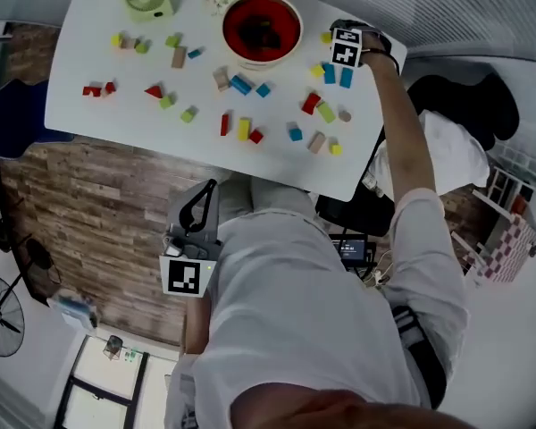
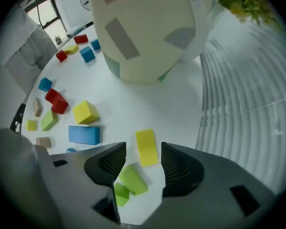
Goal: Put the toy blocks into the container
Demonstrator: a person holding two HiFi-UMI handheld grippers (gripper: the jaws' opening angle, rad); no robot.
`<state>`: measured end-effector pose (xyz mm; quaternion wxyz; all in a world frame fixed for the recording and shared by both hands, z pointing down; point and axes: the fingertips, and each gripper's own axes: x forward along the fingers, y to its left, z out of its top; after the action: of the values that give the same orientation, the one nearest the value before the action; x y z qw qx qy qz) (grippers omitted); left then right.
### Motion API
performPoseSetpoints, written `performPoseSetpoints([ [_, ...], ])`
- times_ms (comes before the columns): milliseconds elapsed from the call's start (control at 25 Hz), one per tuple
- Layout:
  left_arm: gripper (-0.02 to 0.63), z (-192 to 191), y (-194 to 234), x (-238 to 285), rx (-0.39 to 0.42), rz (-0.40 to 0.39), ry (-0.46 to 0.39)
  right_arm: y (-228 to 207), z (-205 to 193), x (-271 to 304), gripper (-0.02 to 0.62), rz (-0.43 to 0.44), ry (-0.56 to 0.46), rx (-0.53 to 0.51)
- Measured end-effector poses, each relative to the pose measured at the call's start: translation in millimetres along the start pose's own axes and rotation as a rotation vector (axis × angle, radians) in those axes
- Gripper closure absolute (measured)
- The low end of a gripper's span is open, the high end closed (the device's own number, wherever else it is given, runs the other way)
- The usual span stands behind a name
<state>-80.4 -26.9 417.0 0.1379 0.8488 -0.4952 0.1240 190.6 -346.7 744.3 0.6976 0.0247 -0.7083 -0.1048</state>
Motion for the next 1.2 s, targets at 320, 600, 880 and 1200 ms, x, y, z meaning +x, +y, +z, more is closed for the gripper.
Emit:
performPoseSetpoints([
  [320, 0.607, -3.5, 5.1, -1.9, 0.002, 0.059, 0.019, 18.1, -0.8, 16.9, 0.466, 0.120, -0.013, -0.176],
  [600, 0.607, 5.6, 1.2, 5.0, 0.047, 0.003, -0.012, 27.2, 22.6, -23.8, 0.466, -0.016, -0.284, 0.171],
  [880, 0.607, 17.3, -3.9, 16.9, 0.104, -0.103, -0.073, 28.9, 50.6, -141.8, 0.466, -0.188, -0.815, 0.694],
  [1200, 0.607, 33.5, -8.7, 21.7, 0.077, -0.159, -0.169, 30.5, 74.4, -301.9, 0.466, -0.426, -1.159, 0.774],
])
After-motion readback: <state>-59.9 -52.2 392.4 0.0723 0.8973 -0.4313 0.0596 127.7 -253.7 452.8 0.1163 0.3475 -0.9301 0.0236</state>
